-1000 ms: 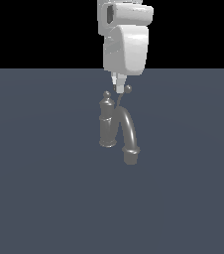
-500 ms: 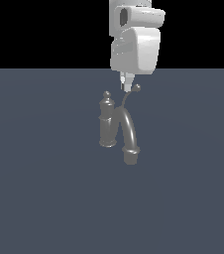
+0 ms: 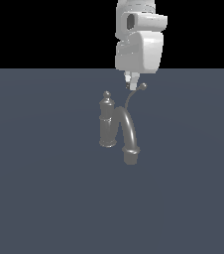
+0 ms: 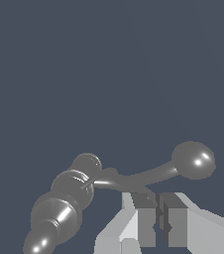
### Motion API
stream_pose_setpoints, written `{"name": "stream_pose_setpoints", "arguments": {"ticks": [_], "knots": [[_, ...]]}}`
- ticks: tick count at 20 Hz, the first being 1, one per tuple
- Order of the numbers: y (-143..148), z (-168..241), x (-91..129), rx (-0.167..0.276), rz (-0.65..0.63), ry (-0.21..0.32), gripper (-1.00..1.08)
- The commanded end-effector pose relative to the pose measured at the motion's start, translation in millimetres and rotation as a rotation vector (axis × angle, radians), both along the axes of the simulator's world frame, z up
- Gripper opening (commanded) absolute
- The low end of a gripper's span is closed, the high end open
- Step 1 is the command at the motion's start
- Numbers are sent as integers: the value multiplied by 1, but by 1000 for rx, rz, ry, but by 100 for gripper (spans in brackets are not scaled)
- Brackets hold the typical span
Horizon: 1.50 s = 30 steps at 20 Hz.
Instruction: Turn on the faucet by rotating a designated handle.
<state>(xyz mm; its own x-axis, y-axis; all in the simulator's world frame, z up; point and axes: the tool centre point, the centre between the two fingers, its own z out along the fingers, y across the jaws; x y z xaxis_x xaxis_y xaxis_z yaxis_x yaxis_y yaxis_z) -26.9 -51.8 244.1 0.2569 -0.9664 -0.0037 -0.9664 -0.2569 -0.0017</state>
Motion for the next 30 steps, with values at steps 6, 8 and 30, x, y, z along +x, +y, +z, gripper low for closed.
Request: {"name": "stream_pose_setpoints", "arguments": {"ticks": [6,8,30], "knots": [[-30,-1,20,-3,-29,0,-100],[-35,-1,25,-3,-31,0,-100],[-24,-1,81,3,-8,1,-100]]}}
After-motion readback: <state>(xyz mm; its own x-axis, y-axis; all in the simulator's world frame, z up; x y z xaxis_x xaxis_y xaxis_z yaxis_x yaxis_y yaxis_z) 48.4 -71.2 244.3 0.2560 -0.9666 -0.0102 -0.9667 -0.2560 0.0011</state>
